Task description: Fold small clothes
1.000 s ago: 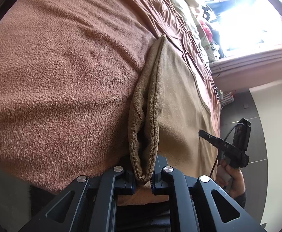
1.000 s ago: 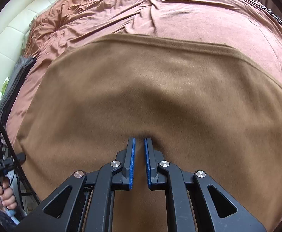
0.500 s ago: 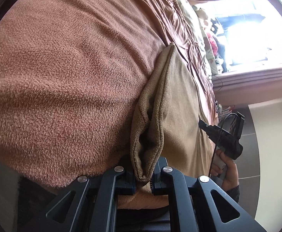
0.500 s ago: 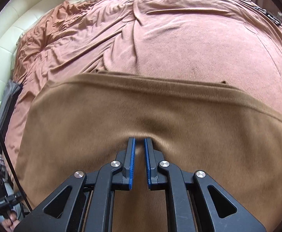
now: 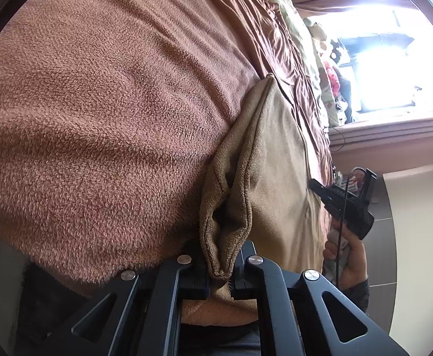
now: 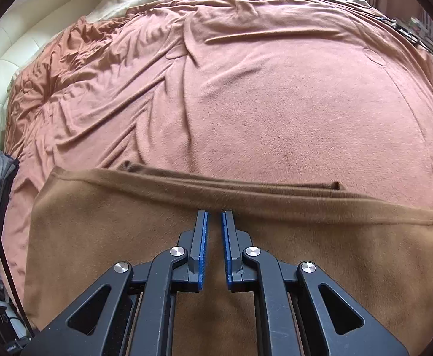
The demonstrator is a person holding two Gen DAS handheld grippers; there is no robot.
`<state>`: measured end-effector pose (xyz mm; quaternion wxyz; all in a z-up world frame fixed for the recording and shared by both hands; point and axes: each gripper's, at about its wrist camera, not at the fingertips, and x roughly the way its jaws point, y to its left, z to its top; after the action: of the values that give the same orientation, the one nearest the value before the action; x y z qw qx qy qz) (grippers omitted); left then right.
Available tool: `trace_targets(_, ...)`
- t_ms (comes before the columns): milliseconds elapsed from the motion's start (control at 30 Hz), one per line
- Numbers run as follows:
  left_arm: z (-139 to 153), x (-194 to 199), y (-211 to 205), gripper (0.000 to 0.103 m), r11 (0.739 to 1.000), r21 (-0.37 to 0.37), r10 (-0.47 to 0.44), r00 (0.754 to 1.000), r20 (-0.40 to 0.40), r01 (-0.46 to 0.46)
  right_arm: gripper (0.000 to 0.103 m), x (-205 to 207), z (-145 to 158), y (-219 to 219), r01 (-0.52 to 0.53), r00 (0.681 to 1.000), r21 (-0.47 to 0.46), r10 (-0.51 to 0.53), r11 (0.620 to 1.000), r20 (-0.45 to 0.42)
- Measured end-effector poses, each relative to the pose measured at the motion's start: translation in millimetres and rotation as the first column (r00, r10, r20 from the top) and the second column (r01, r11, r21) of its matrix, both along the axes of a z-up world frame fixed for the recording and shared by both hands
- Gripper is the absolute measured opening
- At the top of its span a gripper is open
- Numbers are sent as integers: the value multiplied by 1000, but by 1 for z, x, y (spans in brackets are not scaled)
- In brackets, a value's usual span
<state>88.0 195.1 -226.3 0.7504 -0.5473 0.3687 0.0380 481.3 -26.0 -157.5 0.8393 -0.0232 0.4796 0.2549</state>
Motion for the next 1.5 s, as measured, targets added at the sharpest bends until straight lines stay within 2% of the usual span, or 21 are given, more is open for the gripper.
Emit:
trace_targets(400, 14, 0, -12, 6, 1000, 6, 27, 1000, 9, -27, 7, -61, 18, -28, -105, 994, 13, 105, 994, -31)
trace_targets(767, 64, 20, -25, 6, 998, 28, -53, 989, 138, 50, 7, -95, 14, -57, -132, 987, 29, 134, 991, -84)
trace_targets(1200, 124, 79, -56, 6, 976, 77, -217, 936, 276, 203, 7, -138, -12, -78, -162, 978, 79, 170, 984, -120)
trace_targets(1267, 133, 88, -61, 6, 972, 75, -236, 927, 290, 224, 7, -143, -14, -80, -164, 980, 68, 170, 984, -103)
trace_targets(1500, 159, 114, -76, 6, 956, 84, -293, 898, 327, 281, 7, -161, -21, -93, -149, 979, 122, 163, 981, -120)
